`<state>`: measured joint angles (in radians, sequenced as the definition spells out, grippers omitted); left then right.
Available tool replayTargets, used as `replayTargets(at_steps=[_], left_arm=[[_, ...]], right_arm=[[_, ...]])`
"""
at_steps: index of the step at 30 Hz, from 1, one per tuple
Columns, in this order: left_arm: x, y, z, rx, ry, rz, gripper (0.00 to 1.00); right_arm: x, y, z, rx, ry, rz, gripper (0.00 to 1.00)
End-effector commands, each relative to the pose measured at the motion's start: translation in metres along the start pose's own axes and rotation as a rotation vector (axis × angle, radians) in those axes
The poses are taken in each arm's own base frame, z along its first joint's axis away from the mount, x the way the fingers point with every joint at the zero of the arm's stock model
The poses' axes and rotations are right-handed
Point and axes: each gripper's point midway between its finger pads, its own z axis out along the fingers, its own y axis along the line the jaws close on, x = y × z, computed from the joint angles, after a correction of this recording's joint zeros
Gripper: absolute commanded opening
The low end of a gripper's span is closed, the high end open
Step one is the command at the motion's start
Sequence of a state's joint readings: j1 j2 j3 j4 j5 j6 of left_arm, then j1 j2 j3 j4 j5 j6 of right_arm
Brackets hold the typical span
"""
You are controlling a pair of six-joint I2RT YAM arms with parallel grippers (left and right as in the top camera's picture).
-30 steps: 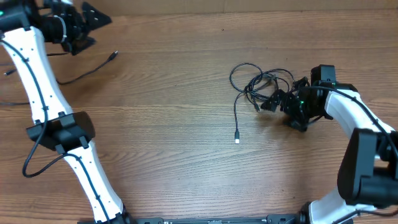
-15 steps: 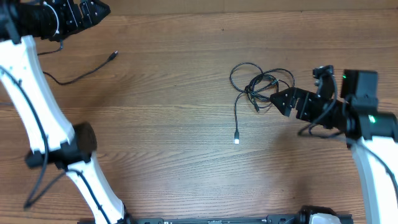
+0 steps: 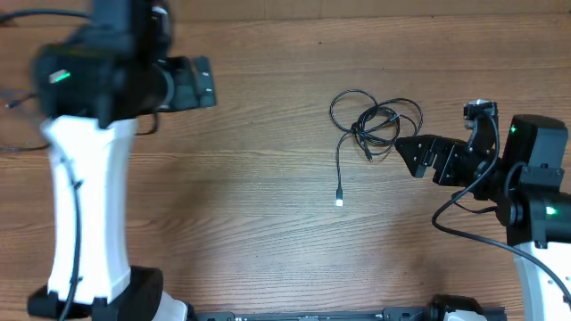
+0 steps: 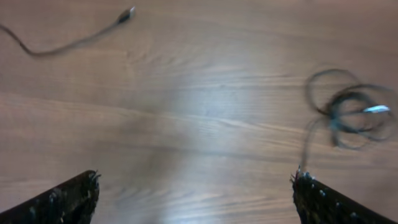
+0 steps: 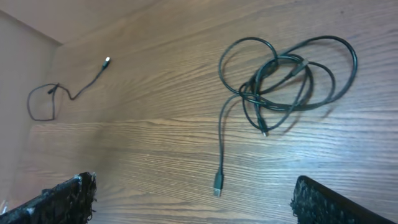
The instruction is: Untangle cables
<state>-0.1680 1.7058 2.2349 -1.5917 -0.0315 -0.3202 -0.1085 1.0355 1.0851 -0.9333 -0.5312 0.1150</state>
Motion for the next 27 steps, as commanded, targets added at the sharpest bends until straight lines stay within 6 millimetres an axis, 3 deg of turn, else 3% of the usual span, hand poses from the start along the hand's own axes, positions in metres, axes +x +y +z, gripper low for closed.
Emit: replayTargets(at_steps=[1, 5, 8, 11, 14, 18, 20, 23, 27], left_arm=[[0.019, -0.003, 0.014, -0.044, -0.028, -0.032, 0.99], [0.048, -0.027, 0.058, 0.044, -0.028, 0.011, 1.00], [0.083, -0.046, 0.116, 0.167, 0.040, 0.003, 0.99], [0.099, -0.053, 0.140, 0.219, 0.080, 0.003, 1.00], [0.112, -0.053, 0.154, 0.225, 0.123, 0.003, 1.00], [0.122, -0.050, 0.167, 0.200, 0.174, 0.001, 0.99], [0.125, -0.051, 0.172, 0.202, 0.192, 0.000, 1.00], [0.128, -0.054, 0.174, 0.220, 0.213, -0.001, 1.00], [0.128, -0.055, 0.174, 0.223, 0.216, -0.002, 0.99]], right_arm=[[0.000, -0.010, 0.007, 0.043, 0.010, -0.001, 1.00], [0.001, -0.020, 0.022, 0.051, 0.051, 0.023, 1.00], [0.002, -0.034, 0.048, 0.050, 0.113, 0.091, 1.00], [-0.001, -0.046, 0.068, 0.058, 0.129, 0.162, 0.98], [-0.005, -0.060, 0.087, 0.082, 0.134, 0.250, 0.89], [-0.007, -0.099, 0.109, 0.230, 0.112, 0.406, 0.79], [-0.006, -0.118, 0.122, 0.297, 0.090, 0.524, 0.66], [-0.005, -0.131, 0.138, 0.315, 0.084, 0.600, 0.49], [0.004, -0.147, 0.154, 0.353, 0.105, 0.633, 0.47]])
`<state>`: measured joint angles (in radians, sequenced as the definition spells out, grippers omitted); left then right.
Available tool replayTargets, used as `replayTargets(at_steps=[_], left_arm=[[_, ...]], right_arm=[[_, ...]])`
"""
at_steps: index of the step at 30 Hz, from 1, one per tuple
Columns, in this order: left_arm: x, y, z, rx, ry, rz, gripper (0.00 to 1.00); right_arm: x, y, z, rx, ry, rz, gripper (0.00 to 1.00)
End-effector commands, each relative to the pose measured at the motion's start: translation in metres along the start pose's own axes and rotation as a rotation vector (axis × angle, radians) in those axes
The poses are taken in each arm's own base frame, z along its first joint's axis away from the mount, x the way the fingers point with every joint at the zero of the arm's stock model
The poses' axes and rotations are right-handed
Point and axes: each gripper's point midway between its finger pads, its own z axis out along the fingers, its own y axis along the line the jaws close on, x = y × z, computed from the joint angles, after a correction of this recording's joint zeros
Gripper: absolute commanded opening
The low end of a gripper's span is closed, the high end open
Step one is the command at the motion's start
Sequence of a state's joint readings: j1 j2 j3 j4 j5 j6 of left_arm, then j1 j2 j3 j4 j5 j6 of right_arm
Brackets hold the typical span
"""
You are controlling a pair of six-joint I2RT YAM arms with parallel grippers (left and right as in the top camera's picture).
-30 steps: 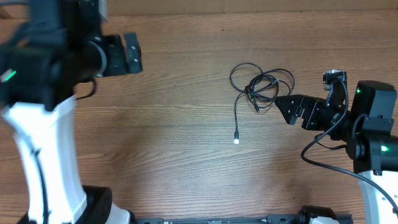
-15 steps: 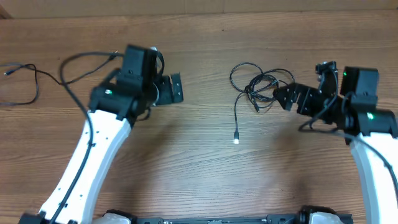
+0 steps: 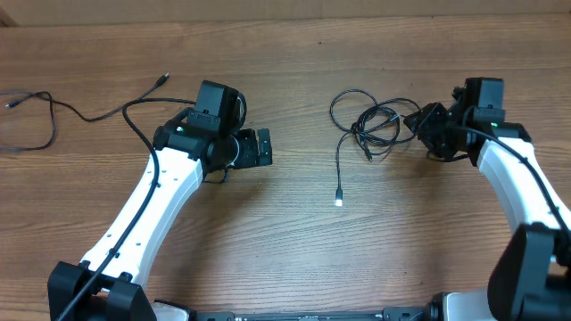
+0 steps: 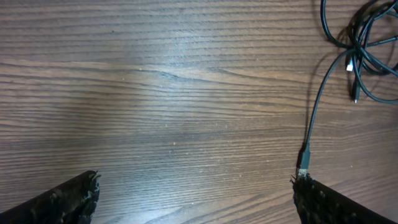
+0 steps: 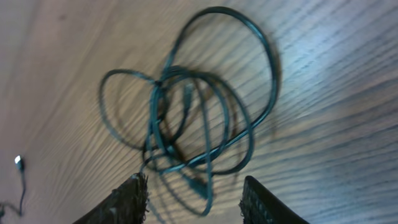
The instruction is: Untangle cables
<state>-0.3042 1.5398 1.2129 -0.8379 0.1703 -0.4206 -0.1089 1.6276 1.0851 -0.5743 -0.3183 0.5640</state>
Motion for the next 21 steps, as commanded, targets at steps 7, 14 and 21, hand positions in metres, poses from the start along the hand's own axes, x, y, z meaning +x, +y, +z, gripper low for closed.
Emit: replayTargets(at_steps=[7, 14, 21], left_arm=[[0.002, -0.003, 0.002, 0.022, 0.014, -0.016, 1.00], [0.002, -0.003, 0.002, 0.023, 0.014, -0.017, 1.00], [0.002, -0.004, 0.002, 0.028, 0.017, -0.017, 0.99]], right_arm=[[-0.006, -0.040, 0.041, 0.148, -0.017, 0.107, 0.46], [-0.004, -0.048, 0.060, 0.158, 0.003, 0.114, 0.25], [0.010, -0.012, 0.063, -0.048, 0.117, 0.062, 0.04]])
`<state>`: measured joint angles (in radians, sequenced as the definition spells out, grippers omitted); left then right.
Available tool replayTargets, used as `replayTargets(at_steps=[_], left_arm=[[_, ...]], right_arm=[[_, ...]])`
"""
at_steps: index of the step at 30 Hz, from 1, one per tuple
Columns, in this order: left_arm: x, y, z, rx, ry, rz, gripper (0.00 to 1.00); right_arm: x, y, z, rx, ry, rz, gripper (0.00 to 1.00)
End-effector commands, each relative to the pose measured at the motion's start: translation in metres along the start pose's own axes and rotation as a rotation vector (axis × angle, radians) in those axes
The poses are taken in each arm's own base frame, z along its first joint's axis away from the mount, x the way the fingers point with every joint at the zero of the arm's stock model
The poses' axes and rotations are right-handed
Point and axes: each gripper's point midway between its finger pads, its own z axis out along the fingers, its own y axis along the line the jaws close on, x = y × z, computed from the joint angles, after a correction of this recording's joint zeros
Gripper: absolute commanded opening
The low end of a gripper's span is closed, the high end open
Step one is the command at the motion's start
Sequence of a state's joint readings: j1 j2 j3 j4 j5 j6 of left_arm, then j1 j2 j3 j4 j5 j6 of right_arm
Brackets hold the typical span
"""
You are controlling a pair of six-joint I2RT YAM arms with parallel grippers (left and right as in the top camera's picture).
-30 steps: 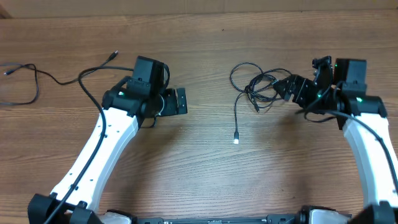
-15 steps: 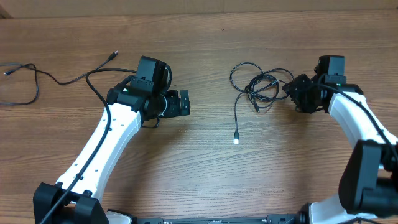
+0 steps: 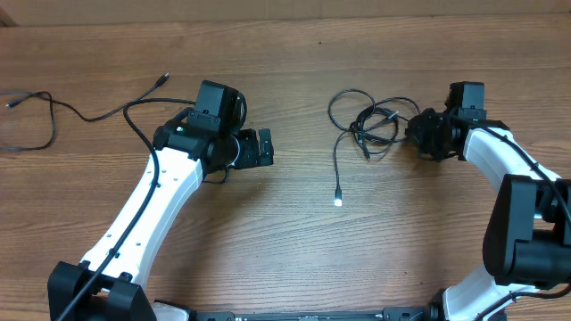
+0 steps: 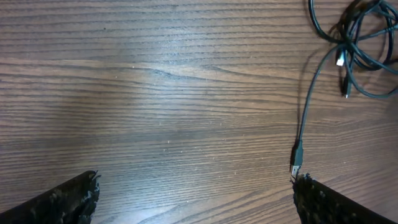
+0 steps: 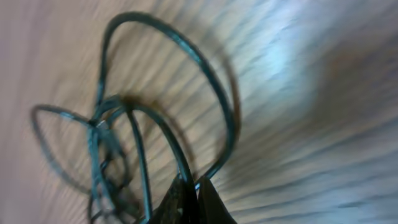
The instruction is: Untangle cables
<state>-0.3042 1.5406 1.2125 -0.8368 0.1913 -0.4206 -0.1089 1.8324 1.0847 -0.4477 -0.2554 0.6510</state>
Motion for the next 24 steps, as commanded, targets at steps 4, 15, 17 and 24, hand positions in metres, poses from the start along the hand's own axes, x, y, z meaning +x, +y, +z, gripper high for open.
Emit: replayTargets(at_steps=[4, 15, 17, 24], left_arm=[[0.001, -0.012, 0.001, 0.070, 0.017, 0.022, 1.00], [-0.006, -0.082, -0.018, 0.469, -0.022, 0.258, 0.99], [-0.006, -0.082, -0.018, 0.470, -0.019, 0.258, 1.00], [0.007, -0.105, -0.024, 0.567, 0.001, 0.346, 1.00]], right_arm=[[0.046, 0.069, -0.024, -0.425, 0.230, -0.275, 0.04], [0.080, 0.093, -0.092, -0.621, 0.261, -0.564, 0.04], [0.082, 0.096, -0.105, -0.634, 0.244, -0.593, 0.04], [0.100, 0.121, -0.151, -0.763, 0.219, -0.670, 0.04]])
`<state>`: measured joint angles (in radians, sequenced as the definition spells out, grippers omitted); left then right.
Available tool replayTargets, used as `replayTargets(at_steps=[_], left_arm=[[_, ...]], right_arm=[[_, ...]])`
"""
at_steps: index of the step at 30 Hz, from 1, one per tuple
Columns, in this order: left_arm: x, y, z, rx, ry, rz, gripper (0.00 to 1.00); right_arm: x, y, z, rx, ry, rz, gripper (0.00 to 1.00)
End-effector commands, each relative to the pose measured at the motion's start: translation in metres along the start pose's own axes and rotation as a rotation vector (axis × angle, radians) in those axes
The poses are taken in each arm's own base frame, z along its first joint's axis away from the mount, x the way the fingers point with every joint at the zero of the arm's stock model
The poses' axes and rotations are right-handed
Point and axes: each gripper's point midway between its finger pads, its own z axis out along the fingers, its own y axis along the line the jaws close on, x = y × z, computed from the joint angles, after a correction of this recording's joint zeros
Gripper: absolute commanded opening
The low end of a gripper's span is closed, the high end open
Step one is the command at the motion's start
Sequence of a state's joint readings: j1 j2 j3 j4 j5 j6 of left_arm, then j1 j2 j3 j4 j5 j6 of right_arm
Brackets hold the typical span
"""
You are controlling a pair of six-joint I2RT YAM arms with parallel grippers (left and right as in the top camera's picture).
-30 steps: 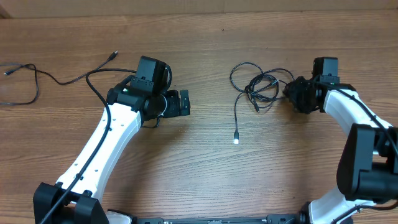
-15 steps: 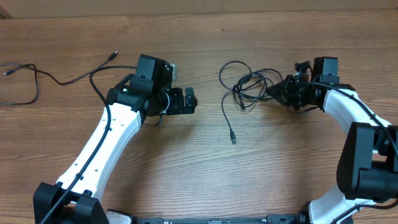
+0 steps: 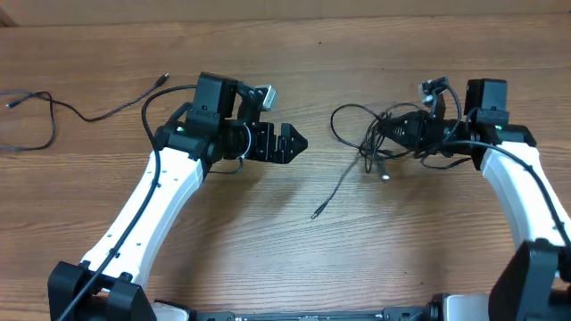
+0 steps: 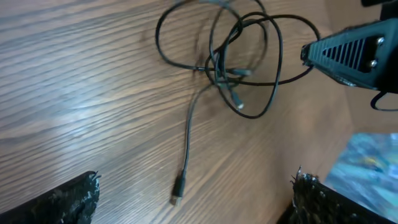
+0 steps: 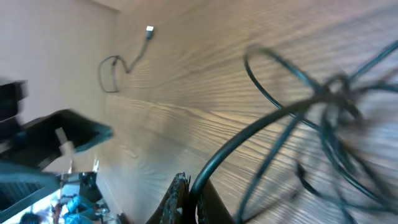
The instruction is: Untangle cables
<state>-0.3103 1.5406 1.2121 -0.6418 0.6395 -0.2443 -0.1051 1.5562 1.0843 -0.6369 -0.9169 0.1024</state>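
A tangle of thin black cable hangs partly raised off the wooden table. My right gripper is shut on one of its loops, pinched between the fingertips. A loose tail runs down-left to a plug lying on the wood. In the left wrist view, the tangle and plug lie ahead. My left gripper is open and empty, left of the tangle and pointing at it.
A second thin black cable lies spread at the far left of the table, also in the right wrist view. The back edge of the table runs along the top.
My right gripper, shut on a loop at table level, now holds the tangle raised and drawn rightward. The plug end has shifted down-left. My left gripper has turned toward the tangle.
Both grippers were open, the left arm high at the far left, the right beside the tangle. Then the left gripper was at mid-table and the right at the tangle's right edge. The right then shut on a loop and now holds the tangle lifted.
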Motion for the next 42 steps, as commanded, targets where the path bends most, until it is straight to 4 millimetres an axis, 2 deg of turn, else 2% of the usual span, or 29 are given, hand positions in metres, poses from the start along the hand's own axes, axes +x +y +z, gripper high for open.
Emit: replayTargets(at_steps=[1, 11, 18, 21, 27, 32, 38, 42], left_arm=[[0.009, -0.023, 0.008, 0.092, 0.037, 0.095, 0.99], [0.018, -0.052, 0.022, 0.138, 0.059, 0.192, 0.99], [0.015, -0.051, 0.023, 0.123, 0.049, 0.148, 1.00], [0.007, -0.053, 0.024, 0.126, 0.021, 0.089, 1.00], [-0.003, -0.039, 0.026, 0.036, -0.026, -0.054, 1.00], [-0.004, -0.048, 0.031, 0.046, -0.033, -0.050, 0.99], [-0.002, -0.052, 0.051, 0.058, -0.018, -0.067, 0.99], [0.010, -0.027, 0.079, -0.014, 0.036, -0.105, 1.00]], right_arm=[[0.003, 0.047, -0.010, -0.129, -0.007, -0.118, 0.04], [0.016, 0.092, -0.015, -0.185, 0.004, -0.152, 0.04], [0.017, 0.109, -0.025, -0.206, -0.016, -0.146, 0.04], [0.020, 0.119, -0.028, -0.215, -0.023, -0.173, 0.04], [0.026, 0.140, -0.034, -0.242, -0.032, -0.224, 0.04], [0.026, 0.158, -0.041, -0.273, -0.056, -0.253, 0.04], [0.037, 0.184, -0.047, -0.345, -0.044, -0.327, 0.04], [0.038, 0.198, -0.057, -0.360, -0.081, -0.389, 0.04]])
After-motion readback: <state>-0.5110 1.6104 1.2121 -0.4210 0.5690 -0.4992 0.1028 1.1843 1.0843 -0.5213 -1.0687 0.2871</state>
